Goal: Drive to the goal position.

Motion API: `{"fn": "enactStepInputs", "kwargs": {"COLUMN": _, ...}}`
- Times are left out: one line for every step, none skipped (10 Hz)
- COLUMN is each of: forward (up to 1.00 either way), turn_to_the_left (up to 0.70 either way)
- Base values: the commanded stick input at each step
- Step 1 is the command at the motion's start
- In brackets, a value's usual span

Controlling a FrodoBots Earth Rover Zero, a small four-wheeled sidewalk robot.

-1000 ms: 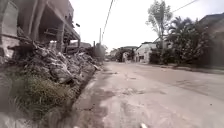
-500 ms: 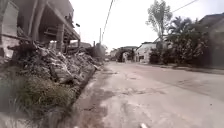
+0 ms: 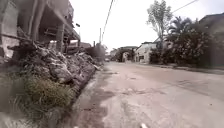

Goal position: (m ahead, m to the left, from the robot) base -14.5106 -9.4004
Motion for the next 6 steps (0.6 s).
{"fn": "enactStepInputs", "kwargs": {"forward": 0.04, "turn_to_the_left": 0.0}}
{"fn": "enactStepInputs", "kwargs": {"forward": 0.04, "turn_to_the_left": 0.0}}
{"fn": "enactStepInputs", "kwargs": {"forward": 0.04, "turn_to_the_left": 0.0}}
{"fn": "enactStepInputs", "kwargs": {"forward": 0.04, "turn_to_the_left": 0.0}}
{"fn": "enactStepInputs", "kwargs": {"forward": 0.05, "turn_to_the_left": 0.0}}
{"fn": "enactStepInputs", "kwargs": {"forward": 0.04, "turn_to_the_left": 0.0}}
